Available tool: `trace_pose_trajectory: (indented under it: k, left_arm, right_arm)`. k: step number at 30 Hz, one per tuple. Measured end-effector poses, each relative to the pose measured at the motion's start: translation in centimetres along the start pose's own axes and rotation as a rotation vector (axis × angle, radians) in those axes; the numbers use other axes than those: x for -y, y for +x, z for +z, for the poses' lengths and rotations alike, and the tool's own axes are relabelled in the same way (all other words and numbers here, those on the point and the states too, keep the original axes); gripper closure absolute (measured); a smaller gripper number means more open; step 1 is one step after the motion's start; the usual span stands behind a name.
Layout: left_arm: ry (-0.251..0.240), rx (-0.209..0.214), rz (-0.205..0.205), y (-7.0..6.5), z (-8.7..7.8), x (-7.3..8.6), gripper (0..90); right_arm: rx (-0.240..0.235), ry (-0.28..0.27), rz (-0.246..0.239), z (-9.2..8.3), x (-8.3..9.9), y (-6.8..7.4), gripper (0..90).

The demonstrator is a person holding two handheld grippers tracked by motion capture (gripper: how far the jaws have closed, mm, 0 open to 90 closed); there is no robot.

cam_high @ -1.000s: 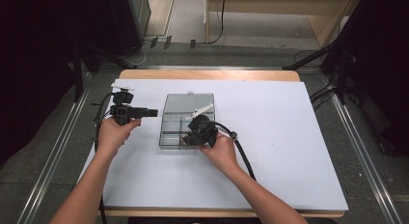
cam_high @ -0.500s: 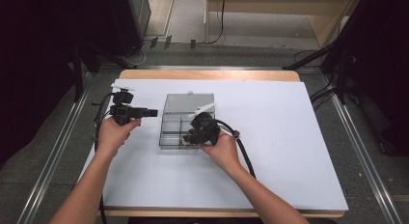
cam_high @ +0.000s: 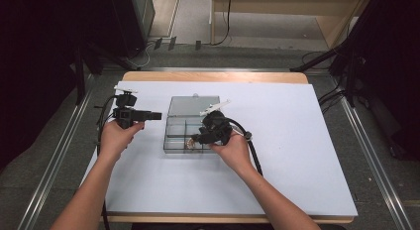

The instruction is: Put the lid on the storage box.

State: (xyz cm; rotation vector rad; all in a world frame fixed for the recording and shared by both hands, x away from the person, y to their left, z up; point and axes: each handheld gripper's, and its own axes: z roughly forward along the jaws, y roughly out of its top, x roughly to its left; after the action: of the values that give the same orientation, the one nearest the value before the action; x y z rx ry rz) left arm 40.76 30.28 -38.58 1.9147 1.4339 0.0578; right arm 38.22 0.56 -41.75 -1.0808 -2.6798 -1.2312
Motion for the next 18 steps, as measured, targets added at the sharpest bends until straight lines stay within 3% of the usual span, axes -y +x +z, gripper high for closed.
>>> trace_pose_trajectory:
  k: [6, 18]
  left_arm:
    - [-0.001, 0.002, 0.002, 0.0, 0.1, 0.0, 40.8]
    - [0.001, 0.000, 0.000, 0.1, 0.2, -0.1, 40.8]
  right_arm:
    - [0.013, -0.001, 0.004, -0.5, -0.1, -0.4, 45.8]
    - [0.043, -0.020, 0.030, -1.8, -0.1, -1.8, 39.1]
